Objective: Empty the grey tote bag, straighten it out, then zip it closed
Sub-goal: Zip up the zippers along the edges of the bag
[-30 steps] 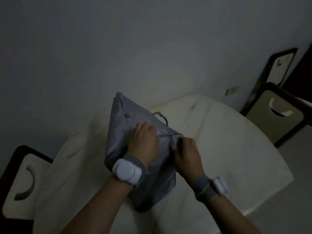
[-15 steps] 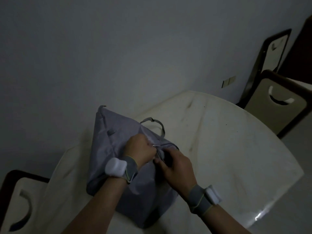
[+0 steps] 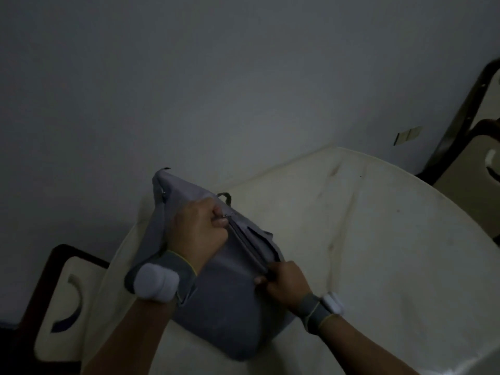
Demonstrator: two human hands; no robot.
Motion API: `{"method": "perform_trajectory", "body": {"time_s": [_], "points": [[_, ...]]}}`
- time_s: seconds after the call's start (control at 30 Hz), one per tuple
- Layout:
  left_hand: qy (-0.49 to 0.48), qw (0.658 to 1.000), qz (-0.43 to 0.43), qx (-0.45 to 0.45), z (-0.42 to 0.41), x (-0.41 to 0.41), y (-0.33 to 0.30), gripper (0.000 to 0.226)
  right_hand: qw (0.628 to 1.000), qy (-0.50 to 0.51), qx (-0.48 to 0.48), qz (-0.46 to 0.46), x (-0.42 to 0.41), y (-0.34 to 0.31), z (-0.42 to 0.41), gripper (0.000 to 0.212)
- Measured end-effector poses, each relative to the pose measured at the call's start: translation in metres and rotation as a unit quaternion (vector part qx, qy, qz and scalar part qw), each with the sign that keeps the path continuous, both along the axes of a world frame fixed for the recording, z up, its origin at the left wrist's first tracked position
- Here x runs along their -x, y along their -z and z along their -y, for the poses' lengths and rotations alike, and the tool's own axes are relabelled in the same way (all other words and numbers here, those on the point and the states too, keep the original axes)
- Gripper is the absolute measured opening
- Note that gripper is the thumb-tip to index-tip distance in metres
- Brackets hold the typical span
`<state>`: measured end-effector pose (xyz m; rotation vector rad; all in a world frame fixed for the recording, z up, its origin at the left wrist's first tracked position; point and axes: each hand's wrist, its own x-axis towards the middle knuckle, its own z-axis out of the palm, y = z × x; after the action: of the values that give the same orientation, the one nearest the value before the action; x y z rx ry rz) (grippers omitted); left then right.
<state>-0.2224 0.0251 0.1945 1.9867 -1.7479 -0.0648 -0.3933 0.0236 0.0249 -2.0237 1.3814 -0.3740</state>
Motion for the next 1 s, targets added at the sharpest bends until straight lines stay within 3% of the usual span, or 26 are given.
{"method": "perform_trajectory", "body": {"time_s": [0.13,0.23,0.33,0.4,0.5,0.63,0.8,0.93,1.0], "points": [[-0.047,0.990,-0.086,0.097,0.005,-0.021,-0.012,0.009,0.986,0.037,0.150,-0.067,0.021,-0.032,0.040,0.036],[-0.084,0.974,-0.151,0.145,-0.012,-0.028,0.006,0.010,0.965,0.053,0.206,-0.155,0.043,-0.084,0.051,0.029],[-0.097,0.962,-0.236,0.097,-0.049,-0.022,0.073,0.014,0.936,0.031,0.212,-0.278,0.060,-0.105,0.030,0.020],[-0.102,0.958,-0.268,0.031,-0.080,-0.010,0.125,0.016,0.938,-0.023,0.184,-0.292,0.054,-0.090,0.000,0.023],[-0.044,0.968,-0.240,-0.061,-0.114,0.012,0.174,0.013,0.957,-0.132,0.112,-0.233,0.017,-0.048,-0.055,0.028],[-0.028,0.972,-0.208,-0.105,-0.130,0.006,0.193,0.011,0.965,-0.172,0.134,-0.147,-0.021,-0.020,-0.094,0.038],[-0.069,0.975,-0.183,-0.105,-0.146,-0.011,0.211,0.012,0.950,-0.135,0.083,-0.269,0.038,0.016,-0.069,0.029],[-0.059,0.979,-0.172,-0.097,-0.146,-0.008,0.218,0.010,0.955,-0.085,0.061,-0.278,0.110,0.021,-0.037,0.037],[-0.058,0.980,-0.169,-0.091,-0.145,-0.008,0.217,0.008,0.946,-0.039,0.068,-0.314,0.129,0.014,-0.023,0.030]]}}
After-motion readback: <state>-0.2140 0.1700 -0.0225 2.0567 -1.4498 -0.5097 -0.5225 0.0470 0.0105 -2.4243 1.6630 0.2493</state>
